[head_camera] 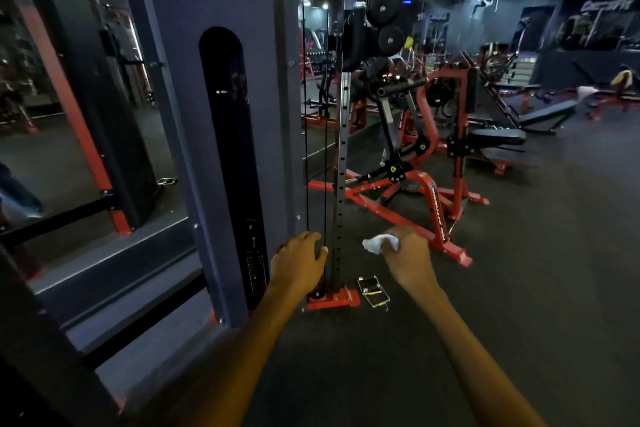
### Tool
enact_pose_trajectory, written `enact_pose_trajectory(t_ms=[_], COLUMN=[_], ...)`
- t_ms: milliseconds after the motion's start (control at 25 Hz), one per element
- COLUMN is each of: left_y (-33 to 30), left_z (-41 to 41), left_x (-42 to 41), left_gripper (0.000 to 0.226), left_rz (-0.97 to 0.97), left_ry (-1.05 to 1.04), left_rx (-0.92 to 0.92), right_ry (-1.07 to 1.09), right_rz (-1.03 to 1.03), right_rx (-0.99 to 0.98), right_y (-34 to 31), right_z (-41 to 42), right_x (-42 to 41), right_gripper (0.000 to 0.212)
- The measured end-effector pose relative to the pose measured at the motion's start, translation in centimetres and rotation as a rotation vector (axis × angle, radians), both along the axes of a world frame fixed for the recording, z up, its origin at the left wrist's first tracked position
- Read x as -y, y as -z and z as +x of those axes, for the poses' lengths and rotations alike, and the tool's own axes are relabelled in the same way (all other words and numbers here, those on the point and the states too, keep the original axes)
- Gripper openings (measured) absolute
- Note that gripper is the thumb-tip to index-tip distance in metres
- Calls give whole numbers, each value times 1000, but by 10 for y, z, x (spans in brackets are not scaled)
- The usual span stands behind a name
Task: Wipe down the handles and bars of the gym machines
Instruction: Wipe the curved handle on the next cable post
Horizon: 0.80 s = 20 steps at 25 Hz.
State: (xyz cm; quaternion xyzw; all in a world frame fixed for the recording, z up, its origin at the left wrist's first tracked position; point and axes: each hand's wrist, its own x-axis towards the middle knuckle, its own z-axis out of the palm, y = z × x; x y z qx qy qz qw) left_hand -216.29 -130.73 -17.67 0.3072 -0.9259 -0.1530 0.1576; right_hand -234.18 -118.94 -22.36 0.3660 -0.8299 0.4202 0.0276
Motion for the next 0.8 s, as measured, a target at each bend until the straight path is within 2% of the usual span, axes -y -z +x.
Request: enact_pose_trajectory(t_ms=[240, 480, 680, 800], left_y=[2, -23, -40, -60], left_z=[-126, -269, -351, -390], left_x=[98, 182, 238, 271], left_gripper=[39, 35, 32, 26], left_rz=[12, 7, -68, -121], left_ry=[11, 54, 29, -22], left_rx=[-26, -102, -169, -242], right_ry=[18, 92, 124, 38], right_rz=[-116, -339, -347, -416], right_rx=[10, 95, 55, 54], right_y=[-53, -80, -103, -130], right_z=[-86, -220, -305, -346], right_x=[65, 144, 208, 256], right_gripper=[25, 23, 14, 16])
